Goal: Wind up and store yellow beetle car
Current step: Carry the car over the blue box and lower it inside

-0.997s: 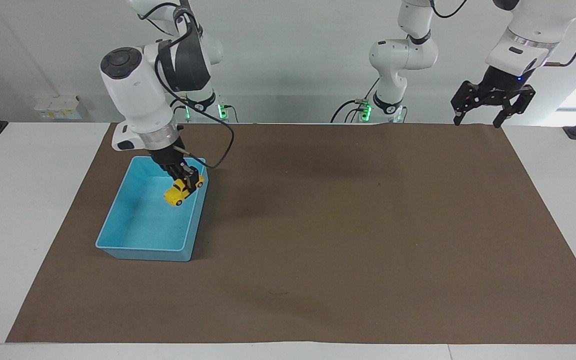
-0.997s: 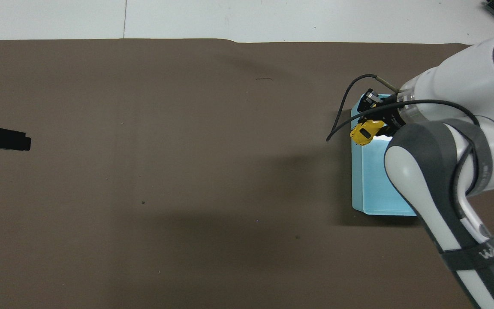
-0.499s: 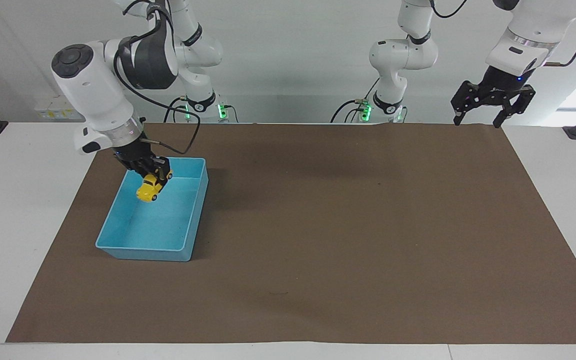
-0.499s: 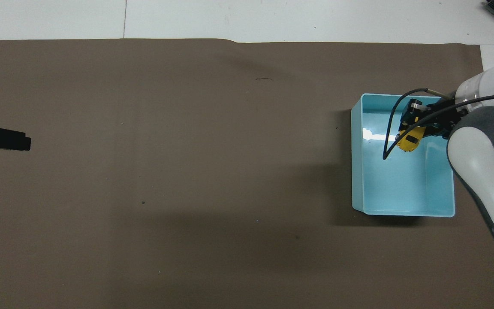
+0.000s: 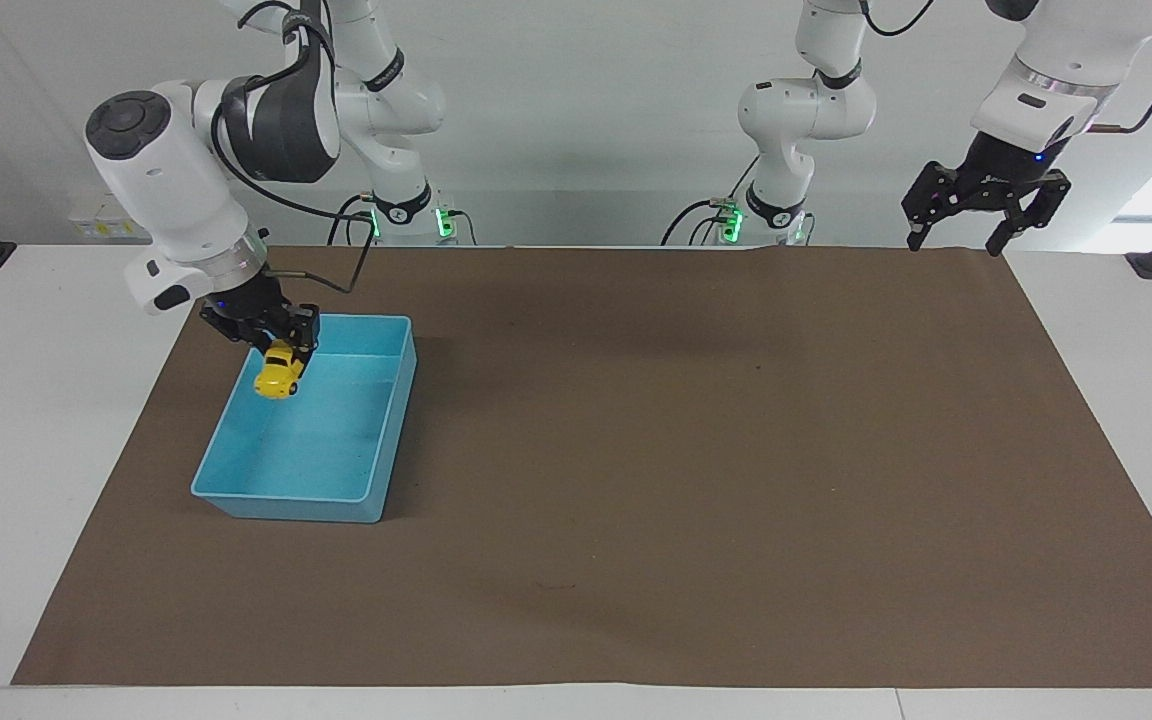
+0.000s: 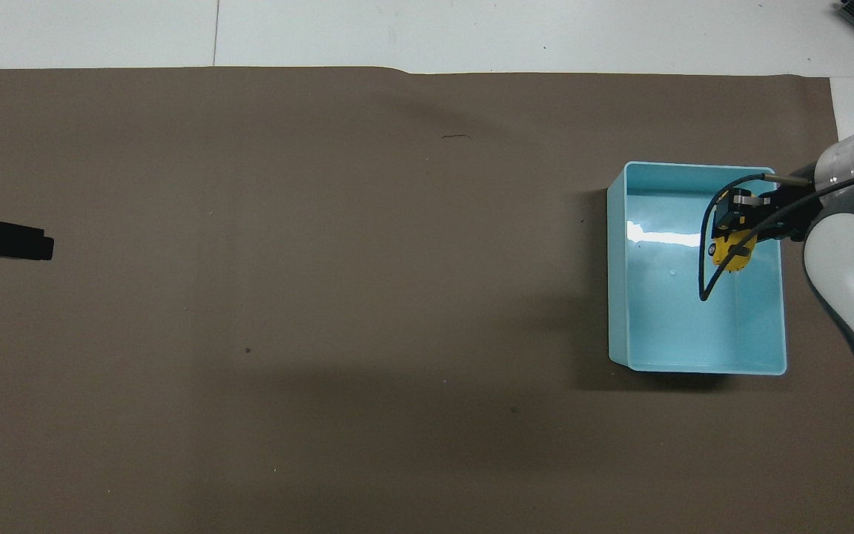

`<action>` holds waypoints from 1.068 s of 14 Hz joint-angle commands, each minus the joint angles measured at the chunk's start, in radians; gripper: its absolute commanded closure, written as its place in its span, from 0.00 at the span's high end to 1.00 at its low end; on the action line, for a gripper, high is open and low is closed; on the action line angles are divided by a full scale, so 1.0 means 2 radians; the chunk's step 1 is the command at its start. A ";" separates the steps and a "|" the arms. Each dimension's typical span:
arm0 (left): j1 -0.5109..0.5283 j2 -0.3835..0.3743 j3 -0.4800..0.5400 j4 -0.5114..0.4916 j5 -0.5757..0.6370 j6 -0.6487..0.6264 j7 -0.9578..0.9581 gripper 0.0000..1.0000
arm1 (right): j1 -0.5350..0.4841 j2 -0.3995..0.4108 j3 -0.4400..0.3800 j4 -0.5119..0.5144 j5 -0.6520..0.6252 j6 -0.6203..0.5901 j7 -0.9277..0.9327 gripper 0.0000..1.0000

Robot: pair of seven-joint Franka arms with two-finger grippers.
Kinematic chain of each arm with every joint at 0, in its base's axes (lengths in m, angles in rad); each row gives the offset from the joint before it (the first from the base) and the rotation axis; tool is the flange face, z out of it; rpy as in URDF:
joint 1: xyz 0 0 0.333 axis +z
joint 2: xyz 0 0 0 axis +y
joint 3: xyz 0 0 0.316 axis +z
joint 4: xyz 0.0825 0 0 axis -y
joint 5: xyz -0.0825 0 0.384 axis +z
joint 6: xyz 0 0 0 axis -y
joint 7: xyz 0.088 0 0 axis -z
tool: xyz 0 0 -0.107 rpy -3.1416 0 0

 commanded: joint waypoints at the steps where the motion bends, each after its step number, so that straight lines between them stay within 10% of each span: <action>1: 0.007 -0.010 -0.003 -0.009 -0.005 -0.004 0.007 1.00 | -0.005 -0.019 0.003 -0.070 -0.010 0.060 -0.015 0.00; 15: 0.007 -0.009 -0.003 -0.009 -0.005 -0.004 0.007 1.00 | -0.013 0.002 0.003 -0.195 -0.011 0.216 -0.046 0.00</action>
